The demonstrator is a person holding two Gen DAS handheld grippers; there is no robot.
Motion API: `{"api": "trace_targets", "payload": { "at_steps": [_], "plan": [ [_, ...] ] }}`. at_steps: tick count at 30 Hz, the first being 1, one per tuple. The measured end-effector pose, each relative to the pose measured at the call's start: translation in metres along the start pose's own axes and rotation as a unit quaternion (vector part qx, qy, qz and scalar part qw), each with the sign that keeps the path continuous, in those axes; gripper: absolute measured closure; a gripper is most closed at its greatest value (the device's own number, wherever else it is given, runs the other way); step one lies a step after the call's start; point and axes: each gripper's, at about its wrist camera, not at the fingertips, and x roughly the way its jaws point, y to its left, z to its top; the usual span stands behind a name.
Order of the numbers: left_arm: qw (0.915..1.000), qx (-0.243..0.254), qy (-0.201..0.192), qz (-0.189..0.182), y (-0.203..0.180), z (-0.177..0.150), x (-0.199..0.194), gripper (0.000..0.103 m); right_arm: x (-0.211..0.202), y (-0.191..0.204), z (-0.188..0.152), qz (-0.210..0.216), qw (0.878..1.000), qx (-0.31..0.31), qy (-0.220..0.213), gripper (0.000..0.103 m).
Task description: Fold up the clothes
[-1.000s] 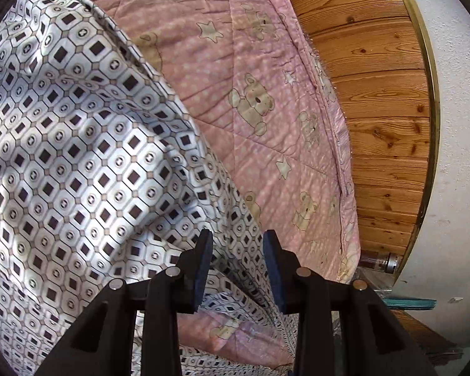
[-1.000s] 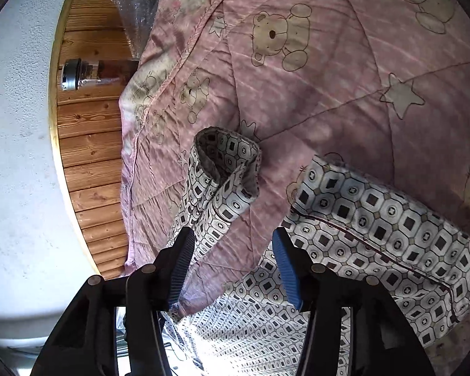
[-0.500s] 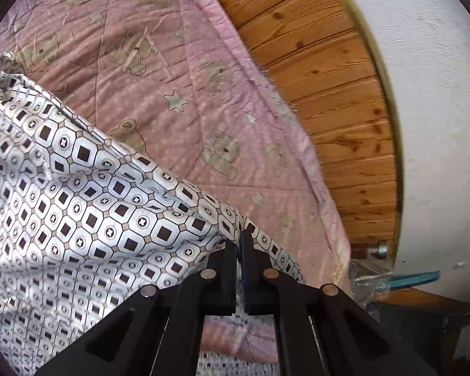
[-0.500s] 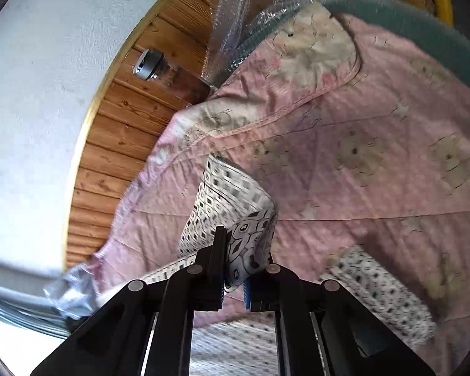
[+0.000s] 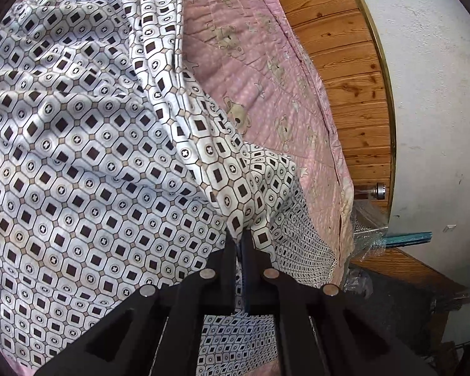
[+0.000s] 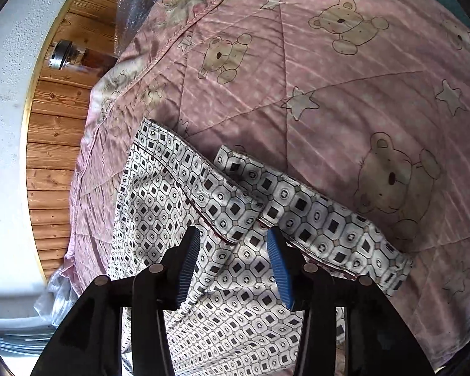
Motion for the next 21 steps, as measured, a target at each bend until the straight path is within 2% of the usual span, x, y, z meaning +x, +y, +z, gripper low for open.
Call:
{"api": "trace_targets", "payload": {
  "at_steps": [4,6,7,10,13,15,17,19,21],
  "plan": [
    [0.9997,0.017,-0.007,-0.015,-0.017,0.010,0.009,0.101,0.011,0.007,0.009,-0.015,1.000,0.008,-0.011,0.057],
    [0.9993,0.028,-0.010,-0.022,-0.025,0.014,0.011,0.101,0.010,0.016,0.014,-0.031,0.999,-0.009,-0.017,0.079],
    [0.9992,0.033,-0.012,-0.021,-0.029,0.015,0.012,0.101,0.007,0.019,0.015,-0.037,0.999,-0.015,-0.023,0.094],
    [0.9986,0.047,-0.021,-0.013,-0.038,0.019,0.008,0.101,-0.015,0.042,0.015,-0.044,0.996,-0.061,-0.052,0.098],
    [0.9967,0.066,-0.040,-0.024,-0.052,0.020,-0.008,0.101,-0.052,0.065,0.008,-0.027,0.991,-0.101,-0.082,0.099],
    [0.9948,0.082,-0.047,-0.039,-0.061,0.015,-0.027,0.101,-0.083,0.068,-0.005,-0.033,0.987,-0.123,-0.099,0.099],
    [0.9937,0.094,-0.040,-0.046,-0.059,-0.002,-0.048,0.101,-0.102,0.053,-0.021,-0.054,0.985,-0.130,-0.103,0.099],
    [0.9946,0.099,-0.015,-0.028,-0.045,-0.026,-0.060,0.101,-0.100,0.024,-0.034,-0.090,0.984,-0.124,-0.094,0.099],
    [0.9963,0.084,0.019,-0.004,-0.022,-0.049,-0.054,0.101,-0.083,-0.008,-0.041,-0.116,0.985,-0.099,-0.075,0.099]
  ]
}}
